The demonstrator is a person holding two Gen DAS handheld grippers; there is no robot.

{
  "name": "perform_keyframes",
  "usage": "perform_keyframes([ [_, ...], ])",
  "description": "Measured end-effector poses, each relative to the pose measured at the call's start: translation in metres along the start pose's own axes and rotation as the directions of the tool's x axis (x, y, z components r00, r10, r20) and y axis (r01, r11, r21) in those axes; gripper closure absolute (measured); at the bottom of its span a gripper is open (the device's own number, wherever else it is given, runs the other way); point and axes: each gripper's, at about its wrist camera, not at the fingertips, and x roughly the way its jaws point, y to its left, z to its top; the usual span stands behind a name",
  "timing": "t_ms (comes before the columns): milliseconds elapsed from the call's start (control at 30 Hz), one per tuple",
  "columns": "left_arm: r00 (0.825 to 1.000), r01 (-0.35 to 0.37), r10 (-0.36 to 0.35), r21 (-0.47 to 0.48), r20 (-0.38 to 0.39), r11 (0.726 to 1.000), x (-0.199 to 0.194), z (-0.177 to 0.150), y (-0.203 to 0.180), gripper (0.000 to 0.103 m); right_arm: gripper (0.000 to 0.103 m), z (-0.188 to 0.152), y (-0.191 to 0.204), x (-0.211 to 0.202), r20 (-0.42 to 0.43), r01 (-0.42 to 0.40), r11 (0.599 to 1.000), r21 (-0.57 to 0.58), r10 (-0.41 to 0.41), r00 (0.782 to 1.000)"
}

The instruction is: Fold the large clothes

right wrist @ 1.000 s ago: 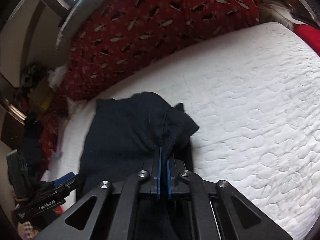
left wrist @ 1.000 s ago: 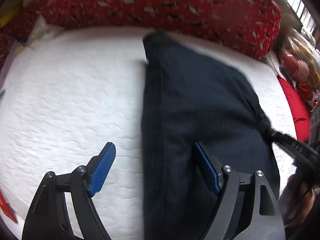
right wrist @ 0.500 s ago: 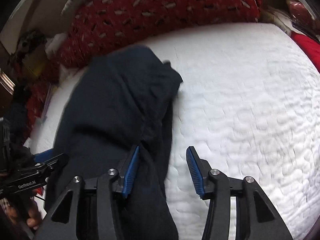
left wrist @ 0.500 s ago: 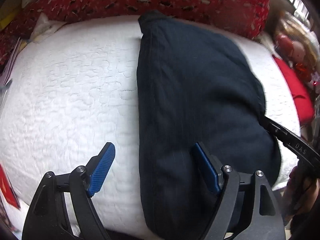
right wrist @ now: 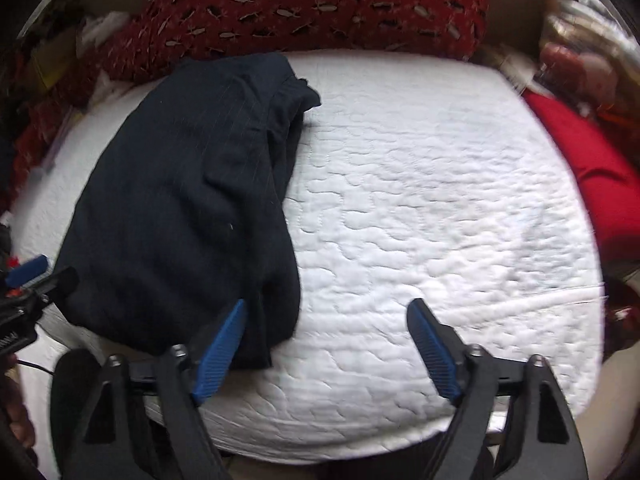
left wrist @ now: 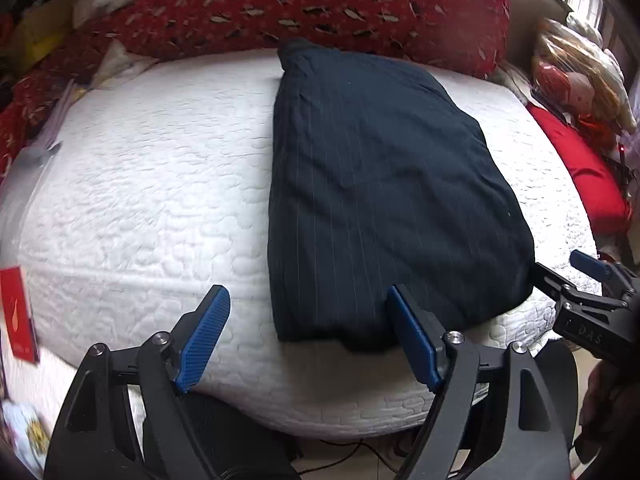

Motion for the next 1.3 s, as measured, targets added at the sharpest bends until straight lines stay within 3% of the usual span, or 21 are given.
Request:
perform_keyframes([
  [67, 1.000, -0.005, 0.005, -0.016, 0.012, 1.000, -0.008, -0.014, -0.002, 0.022, 0.018, -0.008, 0.000, -0.008, 0.019, 0.032, 0.999, -0.028, -0.031, 0.999],
  [333, 0.998, -0.055, 0.055, 0.000, 0.035, 0.999, -0.014, -0.036, -0.008, 0.022, 0.017, -0.044, 0.008, -0.033, 0.049, 0.008, 1.000, -0.026, -0.006, 0.999],
  [633, 0.995, -0.080, 0.078, 0.039, 0.062, 0.996, -0.024, -0.044, -0.025, 0.022, 0.017, -0.045, 0.006, -0.041, 0.118, 0.032, 0.999, -0.037, -0.028, 0.993],
  [1000, 0.994, -0.067, 0.065, 0.022, 0.089, 0.997, -0.034, -0.048, -0.023, 0.022, 0.015, -0.047, 0.005, -0.071, 0.243, 0.029, 0.999, -0.018, -0.024, 0.970],
  [1300, 0.995, -0.054, 0.051, 0.036, 0.090, 0.998, -0.036, -0.051, -0.027, 0.022, 0.015, -0.044, 0.009, -0.068, 0.225, 0.062, 0.997, -0.037, -0.052, 0.973],
])
